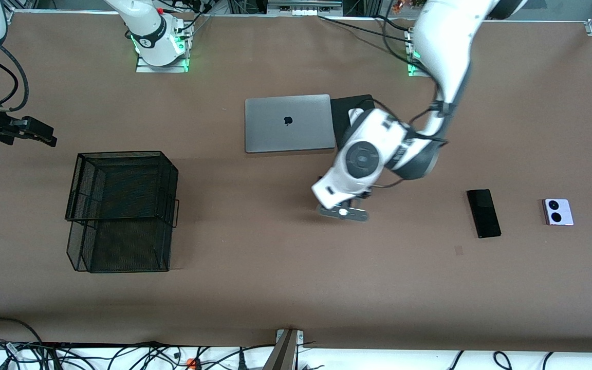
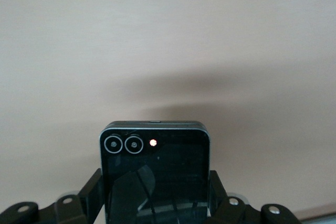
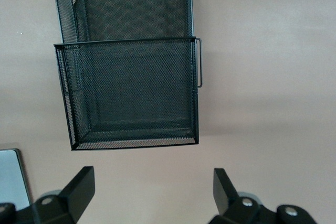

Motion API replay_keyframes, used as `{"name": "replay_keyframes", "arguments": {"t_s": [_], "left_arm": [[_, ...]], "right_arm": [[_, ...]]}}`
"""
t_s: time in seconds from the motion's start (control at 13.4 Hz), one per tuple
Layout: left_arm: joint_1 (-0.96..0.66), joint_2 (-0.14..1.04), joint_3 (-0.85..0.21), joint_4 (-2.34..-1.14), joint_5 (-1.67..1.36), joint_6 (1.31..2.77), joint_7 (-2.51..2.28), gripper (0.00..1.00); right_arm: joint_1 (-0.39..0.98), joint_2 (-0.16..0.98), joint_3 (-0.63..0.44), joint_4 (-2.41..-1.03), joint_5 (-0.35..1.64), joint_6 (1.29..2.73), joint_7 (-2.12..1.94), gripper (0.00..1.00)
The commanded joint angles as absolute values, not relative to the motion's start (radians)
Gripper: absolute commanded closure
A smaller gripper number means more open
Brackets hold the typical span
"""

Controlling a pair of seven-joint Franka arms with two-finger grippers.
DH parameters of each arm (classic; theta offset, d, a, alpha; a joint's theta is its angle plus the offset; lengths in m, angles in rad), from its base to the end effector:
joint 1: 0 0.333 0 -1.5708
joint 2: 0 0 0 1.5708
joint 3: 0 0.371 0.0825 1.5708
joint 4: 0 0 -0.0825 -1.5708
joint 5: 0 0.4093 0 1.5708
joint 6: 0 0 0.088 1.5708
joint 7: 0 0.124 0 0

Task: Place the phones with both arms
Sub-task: 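Carry the flip phone with the left gripper toward the laptop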

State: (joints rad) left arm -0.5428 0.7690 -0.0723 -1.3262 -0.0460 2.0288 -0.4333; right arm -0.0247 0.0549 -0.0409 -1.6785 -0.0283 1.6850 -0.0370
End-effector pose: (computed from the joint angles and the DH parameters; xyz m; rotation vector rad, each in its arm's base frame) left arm 0.6531 -0.4491 0.2805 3.0831 -0.2184 -0.1575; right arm 0.6004 -0.0420 0.5860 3.1126 -0.0384 -0.0776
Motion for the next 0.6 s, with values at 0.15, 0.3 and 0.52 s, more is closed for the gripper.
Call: {"name": "replay_keyframes", "arguments": {"t_s": [0.15,0.3,0.52], "left_arm": [[-0.640,0.897,-0.055,-1.262,-0.067,2.236,-0.599,0.67],[-0.672,0.939,-0.055,-1.262,-0.067,2.290,-0.627,0.66],[-0.672,0.946,-0.055,-1.264,-0.060,2.301,-0.640,0.37]], "right_arm": [[-0.028,0.046,-0.041,-1.669,-0.015,1.678,-0.037,0.00],[-0.028,0.048,-0.041,-1.669,-0.015,1.681,-0.035,0.00],[-0.028,0.055,-0.040,-1.671,-0.014,1.678,-0.038,0.00]]}}
